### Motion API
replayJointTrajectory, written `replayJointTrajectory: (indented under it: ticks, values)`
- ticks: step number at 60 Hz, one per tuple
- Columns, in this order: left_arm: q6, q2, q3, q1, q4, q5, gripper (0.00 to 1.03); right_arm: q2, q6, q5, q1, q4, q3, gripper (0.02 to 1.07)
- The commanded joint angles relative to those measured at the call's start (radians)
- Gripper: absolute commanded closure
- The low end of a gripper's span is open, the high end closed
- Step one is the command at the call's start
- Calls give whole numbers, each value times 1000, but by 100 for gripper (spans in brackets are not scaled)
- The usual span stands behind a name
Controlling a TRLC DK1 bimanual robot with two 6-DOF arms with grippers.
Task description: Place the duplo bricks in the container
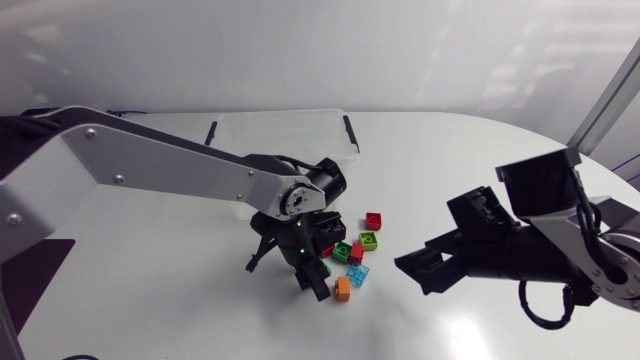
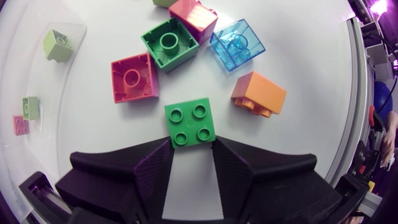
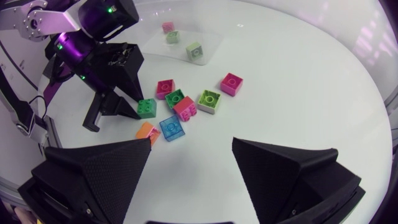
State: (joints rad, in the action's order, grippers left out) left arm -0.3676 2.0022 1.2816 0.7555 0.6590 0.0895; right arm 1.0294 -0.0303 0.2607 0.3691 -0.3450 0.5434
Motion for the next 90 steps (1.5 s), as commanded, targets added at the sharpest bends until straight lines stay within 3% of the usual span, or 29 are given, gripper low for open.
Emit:
replayJointTrajectory:
  ticks: [1, 17, 35, 52, 60, 66, 70, 72, 75, 80, 84, 90]
  values:
    - [-14, -40, -30, 4, 10, 16, 76, 32, 6, -8, 30, -2, -25, 13]
    - [9, -303, -90, -19, 65, 16, 76, 242, -54, -9, 114, 121, -17, 13]
    - [65, -503, -27, -159, 56, 16, 76, 485, -140, -75, 149, 205, 66, 13]
    - [177, -447, 5, -314, -167, 16, 76, 598, -161, -92, 183, 201, 173, 14]
    - [200, -379, 27, -341, -219, 12, 76, 638, -169, -94, 191, 201, 190, 23]
    - [216, -321, 38, -352, -274, -8, 76, 653, -175, -92, 191, 202, 191, 41]
    - [231, -284, 59, -360, -289, -31, 75, 652, -177, -92, 197, 205, 185, 60]
    - [245, -270, 68, -364, -300, -33, 72, 646, -177, -92, 197, 215, 179, 68]
    - [254, -252, 82, -370, -309, -39, 55, 632, -178, -92, 197, 216, 170, 81]
    - [272, -244, 93, -370, -311, -60, 25, 590, -180, -92, 194, 218, 153, 93]
    - [280, -257, 90, -367, -311, -60, 16, 543, -181, -94, 182, 205, 139, 94]
    - [292, -307, 67, -352, -320, -63, 14, 451, -197, -92, 146, 164, 128, 94]
